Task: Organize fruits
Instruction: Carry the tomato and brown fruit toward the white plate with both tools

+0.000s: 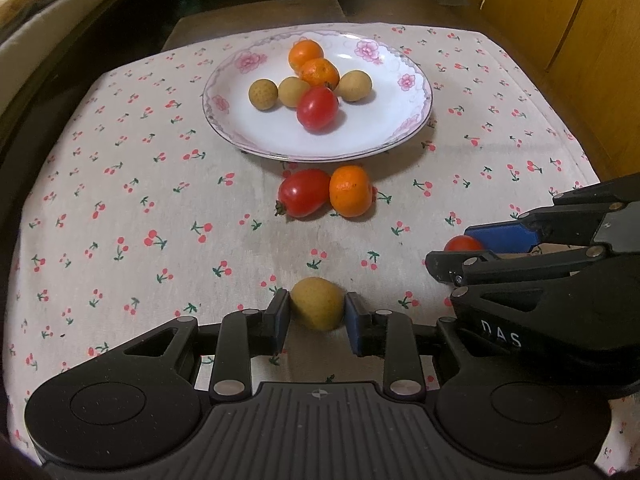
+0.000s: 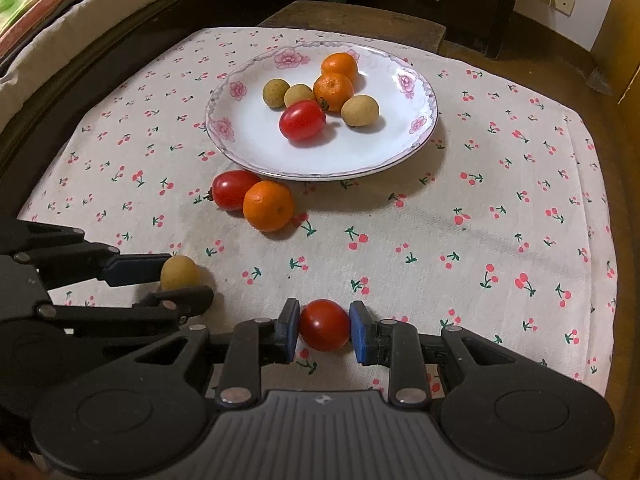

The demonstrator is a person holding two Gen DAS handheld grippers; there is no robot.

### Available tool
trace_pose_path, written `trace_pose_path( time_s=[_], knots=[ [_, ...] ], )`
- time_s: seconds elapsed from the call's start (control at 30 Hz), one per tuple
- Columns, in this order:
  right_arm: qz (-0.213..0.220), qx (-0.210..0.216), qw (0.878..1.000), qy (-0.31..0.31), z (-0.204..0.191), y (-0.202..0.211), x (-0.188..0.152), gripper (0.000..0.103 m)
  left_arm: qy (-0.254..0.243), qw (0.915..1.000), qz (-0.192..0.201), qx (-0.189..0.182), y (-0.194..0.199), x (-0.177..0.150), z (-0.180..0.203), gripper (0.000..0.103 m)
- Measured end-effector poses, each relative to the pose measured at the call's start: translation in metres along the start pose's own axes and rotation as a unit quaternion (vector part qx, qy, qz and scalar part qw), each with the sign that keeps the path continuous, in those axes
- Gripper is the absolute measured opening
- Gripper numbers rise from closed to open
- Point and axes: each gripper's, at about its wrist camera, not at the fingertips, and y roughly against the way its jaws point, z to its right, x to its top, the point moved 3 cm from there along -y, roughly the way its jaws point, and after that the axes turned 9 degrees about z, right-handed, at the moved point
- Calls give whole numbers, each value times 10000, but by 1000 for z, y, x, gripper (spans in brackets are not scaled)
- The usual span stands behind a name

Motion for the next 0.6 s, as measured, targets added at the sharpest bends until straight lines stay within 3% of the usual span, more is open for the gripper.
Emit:
trace_pose_path(
  time_s=[0.6],
  knots=[
    [212, -121, 9997, 10, -1, 21, 8, 29, 84, 9998, 195, -52, 17, 7, 3, 36]
  ],
)
